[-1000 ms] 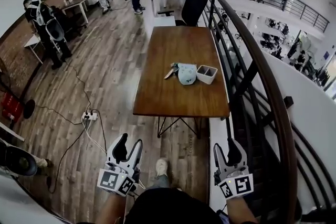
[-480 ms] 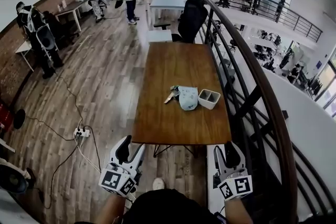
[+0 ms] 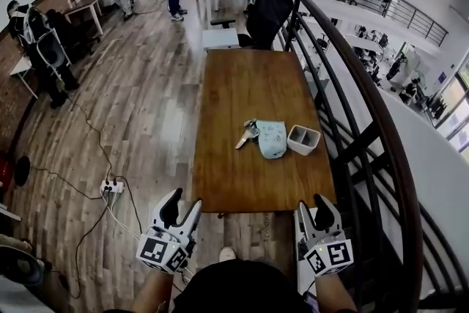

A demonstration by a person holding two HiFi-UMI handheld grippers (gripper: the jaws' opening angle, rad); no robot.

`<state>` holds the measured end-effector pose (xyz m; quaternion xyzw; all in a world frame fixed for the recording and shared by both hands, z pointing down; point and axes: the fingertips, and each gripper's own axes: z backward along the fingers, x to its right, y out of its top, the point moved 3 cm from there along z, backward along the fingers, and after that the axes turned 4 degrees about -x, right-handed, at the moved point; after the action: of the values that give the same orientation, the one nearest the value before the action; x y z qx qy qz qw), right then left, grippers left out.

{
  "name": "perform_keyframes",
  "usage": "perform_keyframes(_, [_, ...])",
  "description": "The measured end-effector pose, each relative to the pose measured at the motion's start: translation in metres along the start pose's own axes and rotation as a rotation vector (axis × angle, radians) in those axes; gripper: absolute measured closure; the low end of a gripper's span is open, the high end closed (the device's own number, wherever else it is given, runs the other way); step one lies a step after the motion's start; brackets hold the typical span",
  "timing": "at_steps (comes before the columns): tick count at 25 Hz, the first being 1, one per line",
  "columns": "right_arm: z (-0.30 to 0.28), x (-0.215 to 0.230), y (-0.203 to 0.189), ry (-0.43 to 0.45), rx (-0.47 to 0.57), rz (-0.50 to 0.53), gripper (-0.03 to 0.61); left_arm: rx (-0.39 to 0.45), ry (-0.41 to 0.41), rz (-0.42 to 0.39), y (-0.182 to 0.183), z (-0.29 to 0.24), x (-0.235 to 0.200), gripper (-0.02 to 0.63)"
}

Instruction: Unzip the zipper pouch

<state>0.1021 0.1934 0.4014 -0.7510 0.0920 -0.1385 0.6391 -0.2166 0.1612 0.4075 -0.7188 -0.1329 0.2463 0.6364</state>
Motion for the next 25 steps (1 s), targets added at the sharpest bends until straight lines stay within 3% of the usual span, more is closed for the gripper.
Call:
perform_keyframes(8, [-0.038,0.016,0.000,0.007,-0.053,-0.008,0.410,-0.048,0.003,0.020,-0.007,-0.030,-0.016,0.382])
perform_keyframes(16, [-0.111,0.045,0.002,0.118,-0.099,-0.005,0.419,-0.051,0.103,0.037,-0.001,-0.065,-0.030,0.383])
perform_keyframes(25, [-0.181,0.095,0.010,0.220,-0.116,-0.009,0.431,-0.037,0.147,0.005,0.014,-0.132,-0.016,0.383])
